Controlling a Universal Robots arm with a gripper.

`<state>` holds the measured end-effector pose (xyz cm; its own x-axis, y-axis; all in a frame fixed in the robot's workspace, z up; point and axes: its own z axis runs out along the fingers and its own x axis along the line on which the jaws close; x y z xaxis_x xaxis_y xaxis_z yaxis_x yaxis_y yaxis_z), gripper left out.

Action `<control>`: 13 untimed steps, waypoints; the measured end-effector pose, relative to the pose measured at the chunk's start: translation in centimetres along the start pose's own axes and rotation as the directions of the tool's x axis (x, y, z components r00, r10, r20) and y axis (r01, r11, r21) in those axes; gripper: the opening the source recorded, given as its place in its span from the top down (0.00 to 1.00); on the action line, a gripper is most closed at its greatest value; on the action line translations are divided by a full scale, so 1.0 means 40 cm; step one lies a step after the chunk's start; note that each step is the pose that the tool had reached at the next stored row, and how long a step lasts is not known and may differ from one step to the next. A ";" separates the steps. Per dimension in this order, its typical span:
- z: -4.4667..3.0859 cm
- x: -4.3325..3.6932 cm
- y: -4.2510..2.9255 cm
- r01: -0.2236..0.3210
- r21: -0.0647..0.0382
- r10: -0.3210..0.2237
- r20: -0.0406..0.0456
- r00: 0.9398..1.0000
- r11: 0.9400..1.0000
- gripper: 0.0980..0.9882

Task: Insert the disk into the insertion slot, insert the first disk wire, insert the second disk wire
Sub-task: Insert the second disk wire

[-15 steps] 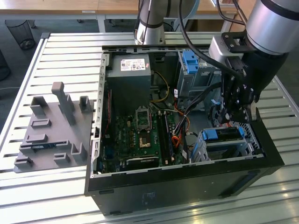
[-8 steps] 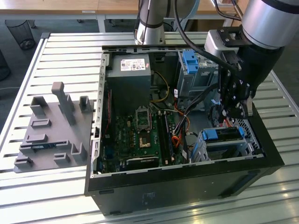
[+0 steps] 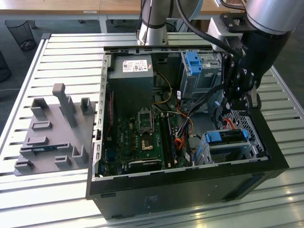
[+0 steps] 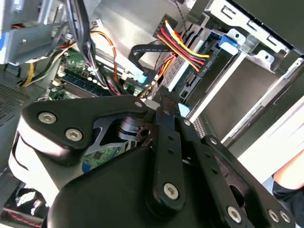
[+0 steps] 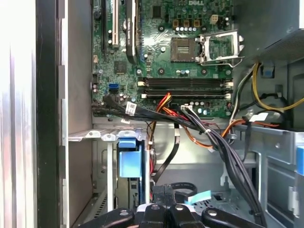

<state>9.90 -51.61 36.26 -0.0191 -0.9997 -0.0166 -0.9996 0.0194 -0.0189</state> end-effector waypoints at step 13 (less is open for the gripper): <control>0.004 -0.044 0.001 0.001 0.000 -0.001 -0.034 0.999 1.000 0.98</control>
<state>9.90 -49.86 36.14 -0.0191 -0.9997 0.0172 -0.9996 0.0187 -0.0193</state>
